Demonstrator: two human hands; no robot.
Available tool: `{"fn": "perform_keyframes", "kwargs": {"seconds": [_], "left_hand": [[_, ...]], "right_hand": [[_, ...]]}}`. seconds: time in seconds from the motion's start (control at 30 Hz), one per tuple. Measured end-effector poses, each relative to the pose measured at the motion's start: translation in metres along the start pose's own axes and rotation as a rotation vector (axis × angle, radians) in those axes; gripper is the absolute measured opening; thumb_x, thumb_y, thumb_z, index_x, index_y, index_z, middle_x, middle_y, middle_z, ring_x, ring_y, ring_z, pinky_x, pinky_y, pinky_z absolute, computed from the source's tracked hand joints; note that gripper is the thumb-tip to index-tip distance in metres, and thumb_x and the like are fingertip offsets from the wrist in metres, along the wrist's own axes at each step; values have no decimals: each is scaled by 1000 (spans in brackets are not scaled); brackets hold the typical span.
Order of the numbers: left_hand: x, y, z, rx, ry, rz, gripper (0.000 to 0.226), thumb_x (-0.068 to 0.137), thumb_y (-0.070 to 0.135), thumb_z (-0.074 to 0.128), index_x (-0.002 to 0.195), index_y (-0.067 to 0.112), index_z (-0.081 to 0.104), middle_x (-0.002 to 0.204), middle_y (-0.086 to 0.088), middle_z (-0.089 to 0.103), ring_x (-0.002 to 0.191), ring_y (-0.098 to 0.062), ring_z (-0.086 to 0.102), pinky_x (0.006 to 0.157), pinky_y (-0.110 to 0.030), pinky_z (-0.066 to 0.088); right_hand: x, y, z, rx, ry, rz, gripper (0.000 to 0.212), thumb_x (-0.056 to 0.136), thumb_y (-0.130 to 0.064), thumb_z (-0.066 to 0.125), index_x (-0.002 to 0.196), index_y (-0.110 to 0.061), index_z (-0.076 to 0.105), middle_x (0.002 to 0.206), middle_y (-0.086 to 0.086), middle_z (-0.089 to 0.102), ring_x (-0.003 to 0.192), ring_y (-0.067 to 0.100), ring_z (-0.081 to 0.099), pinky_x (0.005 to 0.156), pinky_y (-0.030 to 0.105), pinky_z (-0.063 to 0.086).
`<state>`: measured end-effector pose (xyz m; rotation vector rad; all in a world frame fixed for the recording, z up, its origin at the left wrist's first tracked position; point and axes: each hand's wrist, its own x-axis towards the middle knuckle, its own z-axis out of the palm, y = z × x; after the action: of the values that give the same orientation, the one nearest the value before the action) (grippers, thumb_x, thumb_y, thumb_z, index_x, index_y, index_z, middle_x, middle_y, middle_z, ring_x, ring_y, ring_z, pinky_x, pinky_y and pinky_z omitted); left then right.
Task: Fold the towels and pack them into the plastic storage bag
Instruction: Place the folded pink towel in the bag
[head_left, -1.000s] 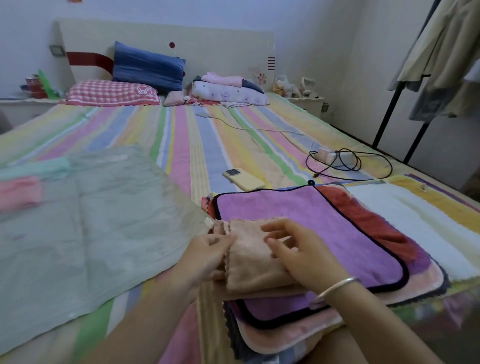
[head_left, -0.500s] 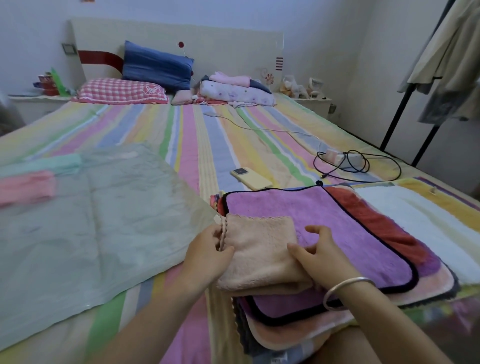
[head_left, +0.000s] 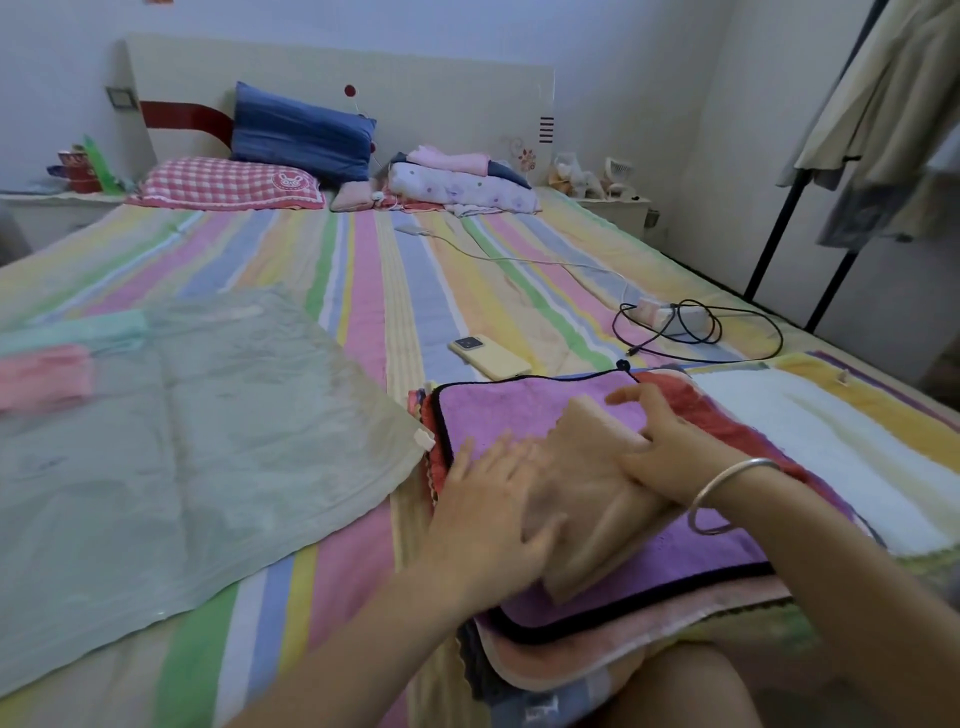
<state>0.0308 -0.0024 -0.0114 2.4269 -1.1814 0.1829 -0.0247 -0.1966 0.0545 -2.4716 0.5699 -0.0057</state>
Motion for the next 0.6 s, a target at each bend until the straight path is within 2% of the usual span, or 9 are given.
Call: {"fn": "perform_keyframes", "kwargs": {"seconds": [0.1, 0.17, 0.23, 0.3, 0.33, 0.37, 0.43, 0.53, 0.6], "left_hand": [[-1, 6, 14, 55, -231, -17, 98, 68, 72, 2, 154, 28, 19, 164, 3, 3, 149, -10, -8, 118, -42, -17], [-3, 2, 18, 14, -220, -23, 98, 69, 73, 2, 155, 29, 14, 163, 6, 0, 149, -8, -11, 118, -42, -16], [-6, -5, 15, -99, -80, -21, 84, 77, 68, 11, 151, 31, 29, 161, 9, 19, 149, -6, 7, 121, -40, -2], [-11, -16, 10, -238, 131, -37, 57, 88, 55, 29, 135, 30, 52, 146, 13, 46, 138, -3, 34, 117, -40, 23], [-15, -22, 6, -298, 225, -53, 45, 91, 45, 38, 126, 28, 59, 137, 12, 54, 130, -4, 44, 111, -37, 33], [-19, -29, 1, -344, 297, -69, 36, 90, 34, 45, 119, 25, 63, 130, 11, 58, 124, -4, 49, 106, -33, 39], [-29, -41, -9, -367, 378, -92, 30, 87, 19, 50, 112, 22, 66, 123, 10, 60, 118, -3, 53, 101, -24, 41], [-45, -57, -19, -347, 422, -106, 30, 83, 12, 50, 104, 25, 67, 115, 13, 62, 112, 0, 56, 96, -14, 40], [-57, -67, -23, -351, 427, -124, 29, 83, 11, 49, 99, 27, 68, 113, 16, 63, 109, 3, 57, 93, -10, 39]], "right_hand": [[3, 8, 2, -142, -101, 18, 45, 90, -13, 42, 129, -34, 36, 69, 4, 51, 57, 19, 48, 55, 29, 38], [2, 6, 8, -221, -102, 2, 41, 93, -15, 38, 127, -38, 40, 80, 1, 55, 71, 20, 54, 67, 30, 42], [-4, -5, 15, -362, -73, -45, 40, 92, -16, 39, 123, -40, 47, 102, 1, 60, 90, 25, 57, 76, 32, 45], [-17, -22, 28, -539, 83, -113, 43, 90, -17, 40, 128, -37, 42, 105, 0, 57, 89, 28, 56, 61, 31, 40], [-25, -32, 38, -599, 171, -146, 46, 90, -19, 40, 134, -34, 34, 106, 1, 55, 88, 29, 56, 54, 29, 33], [-35, -42, 51, -651, 232, -164, 49, 92, -20, 39, 139, -29, 29, 111, 3, 54, 94, 28, 54, 54, 27, 29], [-48, -59, 81, -752, 285, -191, 45, 93, -23, 39, 138, -17, 38, 124, 8, 49, 107, 29, 49, 66, 31, 33], [-47, -62, 114, -806, 273, -84, 40, 88, -33, 55, 119, -8, 62, 126, 19, 52, 106, 39, 50, 83, 49, 40], [-44, -62, 120, -812, 295, -48, 36, 77, -29, 67, 102, -3, 71, 113, 21, 61, 94, 40, 56, 79, 53, 43]]}}
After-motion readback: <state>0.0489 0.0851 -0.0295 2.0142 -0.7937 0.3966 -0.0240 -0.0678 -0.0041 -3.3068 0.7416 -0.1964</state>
